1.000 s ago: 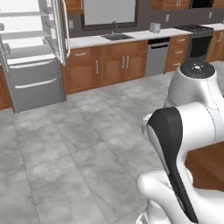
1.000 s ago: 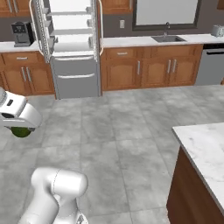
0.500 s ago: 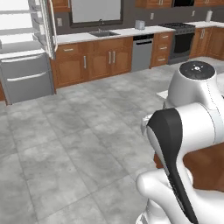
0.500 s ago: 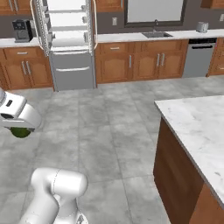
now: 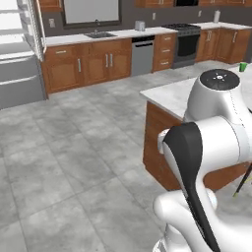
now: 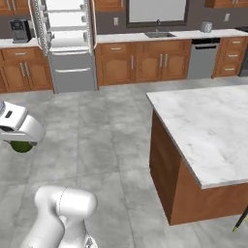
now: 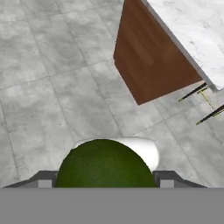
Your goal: Gather the lime and eggplant from the fridge and place them on a tray on the dining counter. Then gather the steak and fish from the fridge and place them on the other tray.
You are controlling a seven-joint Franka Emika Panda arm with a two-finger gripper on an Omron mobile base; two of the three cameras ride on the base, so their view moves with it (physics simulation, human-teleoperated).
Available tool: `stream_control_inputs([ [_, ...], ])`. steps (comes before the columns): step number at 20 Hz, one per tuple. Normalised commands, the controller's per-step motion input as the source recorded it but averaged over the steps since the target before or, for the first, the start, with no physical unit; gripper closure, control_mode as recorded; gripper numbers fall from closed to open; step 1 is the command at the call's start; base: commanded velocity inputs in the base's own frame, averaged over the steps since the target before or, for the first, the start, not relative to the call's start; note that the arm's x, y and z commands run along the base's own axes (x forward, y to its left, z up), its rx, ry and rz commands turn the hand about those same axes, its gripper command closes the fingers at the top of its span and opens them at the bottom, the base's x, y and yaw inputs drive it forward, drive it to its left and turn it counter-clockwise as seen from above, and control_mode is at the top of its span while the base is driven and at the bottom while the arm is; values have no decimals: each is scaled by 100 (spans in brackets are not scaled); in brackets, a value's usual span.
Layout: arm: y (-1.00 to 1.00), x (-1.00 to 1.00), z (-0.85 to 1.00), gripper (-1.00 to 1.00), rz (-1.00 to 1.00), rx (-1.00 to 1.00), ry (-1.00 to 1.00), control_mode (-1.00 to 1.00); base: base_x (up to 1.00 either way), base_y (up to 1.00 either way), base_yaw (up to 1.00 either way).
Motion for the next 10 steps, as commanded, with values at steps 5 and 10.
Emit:
stream_control_inputs([
  [5, 0, 0, 0, 100, 0, 0, 0, 100, -29, -100, 0],
  [10, 0, 0, 0, 100, 0, 0, 0, 100, 0, -100, 1],
])
